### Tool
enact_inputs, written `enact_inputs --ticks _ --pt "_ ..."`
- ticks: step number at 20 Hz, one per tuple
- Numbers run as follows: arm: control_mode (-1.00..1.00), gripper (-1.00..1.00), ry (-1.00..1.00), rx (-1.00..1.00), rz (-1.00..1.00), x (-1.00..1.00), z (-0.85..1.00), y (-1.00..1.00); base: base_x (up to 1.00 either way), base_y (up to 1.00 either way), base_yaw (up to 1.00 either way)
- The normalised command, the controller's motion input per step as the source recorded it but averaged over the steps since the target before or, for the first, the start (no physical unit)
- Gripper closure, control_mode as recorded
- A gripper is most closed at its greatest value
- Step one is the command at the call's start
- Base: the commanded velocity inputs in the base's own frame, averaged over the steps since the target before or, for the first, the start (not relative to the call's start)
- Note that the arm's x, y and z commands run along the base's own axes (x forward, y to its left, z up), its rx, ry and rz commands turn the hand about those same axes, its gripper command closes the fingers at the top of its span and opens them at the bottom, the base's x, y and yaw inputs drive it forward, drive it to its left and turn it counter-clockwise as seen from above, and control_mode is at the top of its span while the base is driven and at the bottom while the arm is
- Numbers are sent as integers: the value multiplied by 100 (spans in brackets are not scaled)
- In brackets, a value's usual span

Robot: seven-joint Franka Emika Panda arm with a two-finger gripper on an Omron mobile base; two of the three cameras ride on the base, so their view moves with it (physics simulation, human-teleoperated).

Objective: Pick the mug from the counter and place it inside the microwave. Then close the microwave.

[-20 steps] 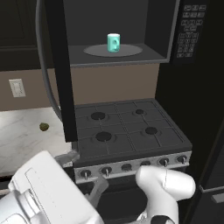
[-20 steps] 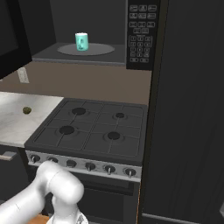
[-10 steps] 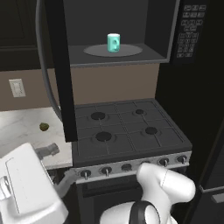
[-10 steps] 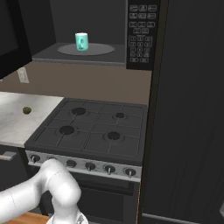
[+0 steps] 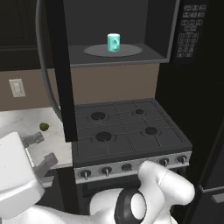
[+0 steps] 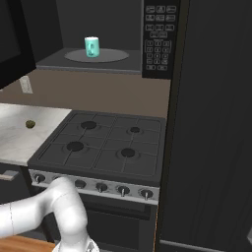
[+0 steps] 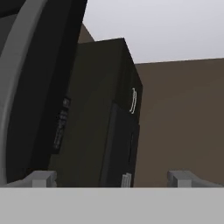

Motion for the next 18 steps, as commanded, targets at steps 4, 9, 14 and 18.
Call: enact_inputs --ticks 4,9,14,18 --pt "-100 -100 0 0 0 24 0 26 0 0 0" --pt "-100 -100 1 -3 -1 24 0 22 0 0 0" --pt "-100 -100 2 -4 -4 25 0 20 0 0 0" --pt "-100 -100 2 -5 -6 30 0 19 0 0 0"
